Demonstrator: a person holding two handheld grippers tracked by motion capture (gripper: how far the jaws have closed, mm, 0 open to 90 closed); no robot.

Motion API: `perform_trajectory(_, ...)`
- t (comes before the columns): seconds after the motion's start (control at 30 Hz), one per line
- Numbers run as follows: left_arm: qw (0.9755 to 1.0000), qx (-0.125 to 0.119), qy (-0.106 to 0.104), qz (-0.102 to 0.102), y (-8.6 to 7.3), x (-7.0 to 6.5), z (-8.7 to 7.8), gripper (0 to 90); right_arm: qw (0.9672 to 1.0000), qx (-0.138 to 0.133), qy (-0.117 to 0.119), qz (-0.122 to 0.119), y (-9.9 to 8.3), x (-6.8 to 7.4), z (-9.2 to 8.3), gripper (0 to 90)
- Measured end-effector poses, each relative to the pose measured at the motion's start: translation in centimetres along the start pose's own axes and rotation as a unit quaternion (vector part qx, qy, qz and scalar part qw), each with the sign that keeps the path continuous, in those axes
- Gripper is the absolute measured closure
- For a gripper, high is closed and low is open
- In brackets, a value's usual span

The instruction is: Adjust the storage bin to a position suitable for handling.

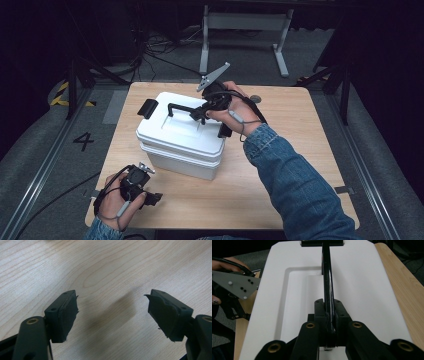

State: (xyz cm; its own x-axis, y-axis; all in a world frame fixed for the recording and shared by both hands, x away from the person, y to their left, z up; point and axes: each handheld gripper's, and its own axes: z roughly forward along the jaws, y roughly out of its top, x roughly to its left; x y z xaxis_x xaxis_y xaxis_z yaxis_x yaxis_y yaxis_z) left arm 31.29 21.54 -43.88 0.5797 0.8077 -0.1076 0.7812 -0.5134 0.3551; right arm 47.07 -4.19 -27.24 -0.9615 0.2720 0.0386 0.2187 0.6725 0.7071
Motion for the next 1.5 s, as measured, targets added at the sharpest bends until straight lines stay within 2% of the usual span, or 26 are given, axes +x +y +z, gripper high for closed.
perform_trajectory(0.37, 1.0, 0.002, 0.0, 0.001, 0.0, 0.0, 0.0, 24.8, 0.9996, -0.023, -0.011, -0.007, 0.5, 0.3, -2.7, 84.6)
perform_trajectory(0.63, 1.0, 0.002, -0.001, 0.001, 0.0, 0.0, 0.1, 24.7, 0.9995, -0.024, -0.019, -0.006, -0.1, 0.4, -4.4, 84.6)
perform_trajectory(0.97, 1.0, 0.007, -0.001, 0.001, 0.1, -0.2, 0.2, 24.5, 0.9989, -0.026, -0.038, 0.005, -2.6, 0.0, -7.6, 84.5)
perform_trajectory(1.0, 0.9999, 0.007, 0.003, 0.008, 0.1, -0.1, 0.2, 24.5, 0.9988, -0.026, -0.04, 0.008, -2.9, 0.0, -8.0, 84.5)
perform_trajectory(1.23, 1.0, 0.007, 0.001, 0.005, 0.2, -0.2, 0.2, 24.4, 0.9977, -0.033, -0.055, 0.022, -4.8, -0.4, -10.1, 84.5)
perform_trajectory(1.3, 0.9999, 0.009, 0.001, 0.006, 0.2, -0.2, 0.3, 24.4, 0.9968, -0.037, -0.062, 0.034, -5.8, -0.6, -11.3, 84.5)
perform_trajectory(1.5, 0.9999, 0.01, 0.0, 0.003, 0.2, -0.2, 0.3, 24.3, 0.9951, -0.038, -0.075, 0.051, -7.4, -1.1, -12.9, 84.6)
